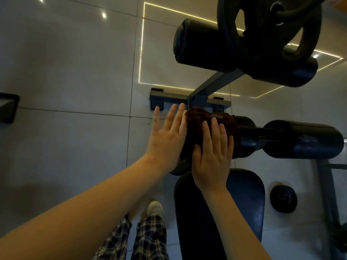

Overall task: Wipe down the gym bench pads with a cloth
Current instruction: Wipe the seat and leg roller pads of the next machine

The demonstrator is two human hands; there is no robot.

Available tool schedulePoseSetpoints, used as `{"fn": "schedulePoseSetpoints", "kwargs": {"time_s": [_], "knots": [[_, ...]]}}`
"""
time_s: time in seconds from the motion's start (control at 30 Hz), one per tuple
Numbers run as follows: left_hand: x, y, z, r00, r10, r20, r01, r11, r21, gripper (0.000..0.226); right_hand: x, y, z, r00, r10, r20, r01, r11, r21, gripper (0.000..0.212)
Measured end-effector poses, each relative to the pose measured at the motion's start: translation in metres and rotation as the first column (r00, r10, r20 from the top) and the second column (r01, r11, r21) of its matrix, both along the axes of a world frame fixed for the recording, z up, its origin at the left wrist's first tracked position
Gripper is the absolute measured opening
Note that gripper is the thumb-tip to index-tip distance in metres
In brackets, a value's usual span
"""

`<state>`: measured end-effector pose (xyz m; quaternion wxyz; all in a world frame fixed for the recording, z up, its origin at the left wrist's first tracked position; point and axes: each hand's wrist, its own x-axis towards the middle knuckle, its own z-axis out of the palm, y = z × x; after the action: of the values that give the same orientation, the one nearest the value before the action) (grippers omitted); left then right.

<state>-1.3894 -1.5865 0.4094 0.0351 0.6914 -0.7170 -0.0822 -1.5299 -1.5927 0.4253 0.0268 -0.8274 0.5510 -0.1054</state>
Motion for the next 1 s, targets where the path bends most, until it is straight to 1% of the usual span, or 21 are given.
{"fn": "schedulePoseSetpoints", "kwargs": {"time_s": [0.07,0.13,0.2,0.23,0.27,0.3,0.33,0.4,0.43,0.5,0.57,0.63,0.7,0.73,0.8,0.83,0.87,0.9,0.93,0.97,1.0], "knots": [[-0.005,0.006,0.002,0.999,-0.009,-0.042,0.005,0.997,-0.075,0.108,0.012,-0.025,0.008,0.999,-0.030,-0.014,0.030,0.999,0.017,0.049],[-0.010,0.008,0.000,0.993,-0.027,-0.113,0.016,0.995,-0.103,0.110,0.028,-0.061,0.024,0.999,-0.042,-0.018,0.044,0.983,0.175,0.042],[-0.010,0.005,0.003,0.988,-0.002,-0.156,-0.006,0.999,-0.051,0.119,0.043,-0.092,0.036,0.993,-0.008,-0.121,0.055,0.918,0.392,0.036],[-0.010,0.003,0.006,0.989,-0.001,-0.148,-0.002,1.000,-0.018,0.121,0.046,-0.101,0.039,0.984,0.016,-0.176,0.071,0.878,0.474,0.035],[-0.010,0.001,0.010,0.991,-0.008,-0.135,0.010,1.000,0.016,0.122,0.047,-0.105,0.040,0.980,0.030,-0.196,0.075,0.859,0.506,0.035],[-0.009,0.000,0.013,0.992,-0.013,-0.122,0.020,0.998,0.053,0.121,0.044,-0.105,0.038,0.985,0.035,-0.169,0.055,0.867,0.496,0.035],[-0.010,-0.002,0.014,0.994,-0.017,-0.104,0.026,0.997,0.077,0.119,0.040,-0.099,0.037,0.993,0.032,-0.113,0.022,0.893,0.449,0.035],[-0.013,-0.004,0.016,0.999,-0.017,-0.048,0.021,0.995,0.093,0.113,0.025,-0.073,0.030,1.000,0.029,-0.010,-0.025,0.961,0.275,0.040],[-0.015,-0.005,0.019,1.000,-0.008,-0.030,0.011,0.996,0.091,0.108,0.016,-0.055,0.025,1.000,0.027,0.002,-0.027,0.980,0.195,0.045],[-0.019,-0.005,0.018,1.000,0.021,-0.022,-0.019,0.999,0.050,0.094,-0.001,-0.019,0.013,0.999,0.013,0.031,-0.016,0.996,0.083,0.050],[-0.023,-0.001,0.014,0.999,0.047,-0.024,-0.047,0.999,-0.020,0.081,-0.012,0.005,0.001,0.998,0.014,0.068,-0.017,0.999,0.040,0.049],[-0.027,0.003,0.007,0.996,0.084,-0.041,-0.087,0.993,-0.074,0.081,-0.013,0.004,-0.005,0.997,0.028,0.065,-0.027,1.000,-0.007,0.048],[-0.029,0.004,-0.001,0.987,0.110,-0.118,-0.123,0.986,-0.112,0.092,-0.003,-0.018,-0.001,0.999,0.013,0.048,-0.011,0.999,-0.038,0.047],[-0.030,0.004,-0.003,0.982,0.113,-0.153,-0.133,0.983,-0.125,0.099,0.004,-0.033,0.006,0.999,0.003,0.035,-0.002,1.000,-0.015,0.047],[-0.030,0.003,-0.006,0.978,0.117,-0.173,-0.141,0.981,-0.132,0.111,0.023,-0.067,0.025,1.000,0.008,0.004,-0.008,0.988,0.156,0.042],[-0.030,0.003,-0.006,0.980,0.113,-0.165,-0.135,0.982,-0.129,0.116,0.031,-0.085,0.030,0.999,0.027,-0.038,-0.015,0.957,0.289,0.038],[-0.030,0.004,-0.006,0.983,0.107,-0.150,-0.127,0.984,-0.125,0.118,0.038,-0.102,0.035,0.993,0.042,-0.110,0.012,0.893,0.450,0.036],[-0.030,0.005,-0.005,0.986,0.104,-0.133,-0.120,0.986,-0.116,0.119,0.044,-0.115,0.039,0.982,0.056,-0.179,0.057,0.821,0.569,0.036],[-0.029,0.006,-0.006,0.988,0.102,-0.118,-0.115,0.987,-0.108,0.121,0.048,-0.125,0.040,0.973,0.070,-0.221,0.086,0.774,0.627,0.037],[-0.027,0.006,-0.006,0.989,0.096,-0.113,-0.108,0.988,-0.106,0.124,0.049,-0.129,0.039,0.968,0.080,-0.236,0.094,0.760,0.644,0.037],[-0.025,0.006,-0.007,0.988,0.083,-0.127,-0.097,0.989,-0.111,0.127,0.048,-0.129,0.039,0.968,0.087,-0.235,0.085,0.768,0.635,0.038]]}}
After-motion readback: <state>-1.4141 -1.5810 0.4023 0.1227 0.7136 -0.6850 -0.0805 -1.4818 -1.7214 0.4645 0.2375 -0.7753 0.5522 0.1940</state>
